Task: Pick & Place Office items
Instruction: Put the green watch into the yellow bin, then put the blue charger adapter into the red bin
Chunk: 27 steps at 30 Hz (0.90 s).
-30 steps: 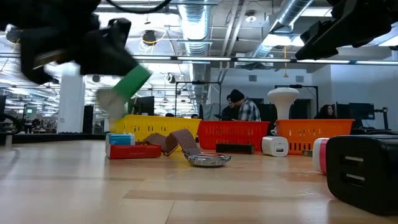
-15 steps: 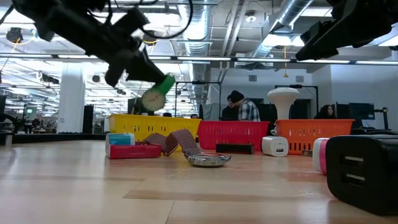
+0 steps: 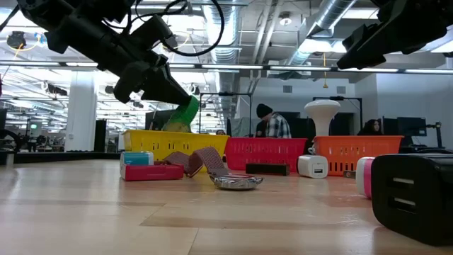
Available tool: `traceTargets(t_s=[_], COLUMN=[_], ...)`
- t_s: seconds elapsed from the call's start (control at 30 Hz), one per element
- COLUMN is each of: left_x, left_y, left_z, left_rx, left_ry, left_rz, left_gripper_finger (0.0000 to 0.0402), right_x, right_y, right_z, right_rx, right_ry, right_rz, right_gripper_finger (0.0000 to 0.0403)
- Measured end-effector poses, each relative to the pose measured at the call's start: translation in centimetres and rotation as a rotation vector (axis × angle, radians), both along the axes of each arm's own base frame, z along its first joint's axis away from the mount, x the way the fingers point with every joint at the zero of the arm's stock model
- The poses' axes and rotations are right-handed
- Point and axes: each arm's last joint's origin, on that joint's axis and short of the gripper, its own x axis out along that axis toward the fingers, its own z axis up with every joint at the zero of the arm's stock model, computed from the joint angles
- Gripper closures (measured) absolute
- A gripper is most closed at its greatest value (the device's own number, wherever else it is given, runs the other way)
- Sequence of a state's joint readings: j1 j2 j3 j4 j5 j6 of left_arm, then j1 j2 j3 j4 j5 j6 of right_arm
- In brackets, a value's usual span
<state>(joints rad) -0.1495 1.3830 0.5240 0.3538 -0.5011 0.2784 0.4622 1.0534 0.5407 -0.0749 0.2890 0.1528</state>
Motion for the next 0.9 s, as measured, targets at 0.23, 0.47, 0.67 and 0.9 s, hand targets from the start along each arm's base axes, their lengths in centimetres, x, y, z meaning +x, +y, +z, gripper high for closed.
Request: traceTargets(t_s=[0.23,0.47,0.67,0.9], left_x=[0.0,0.1,-0.2,-0.7], left_y=[0.0,-0.2,-1.8,-4.7], left_z=[-0.1,0.1,1.4,0.7], left_rx=[-0.055,-0.19,-0.439,-0.734], left_ry=[-0.007,-0.079,-0.17,-0.082], left_rz=[-0.011,0.048,-0.074,-0.182], left_gripper_finger=[0.0314,0.0278,0.0274,0.0295], right_x=[0.0,0.0,0.0,0.0], right_y=[0.0,0.0,0.0,0.0], right_z=[0.0,0.0,0.0,0.0], right_rx=[0.026,0.027,0.022,0.019], right_ry=[0.003,0.003,0.002,0.003], right_rz=[-0.016,-0.017,-0.014,-0.012], right_gripper_finger=[0.0227,0.0227,0.0227,0.0227])
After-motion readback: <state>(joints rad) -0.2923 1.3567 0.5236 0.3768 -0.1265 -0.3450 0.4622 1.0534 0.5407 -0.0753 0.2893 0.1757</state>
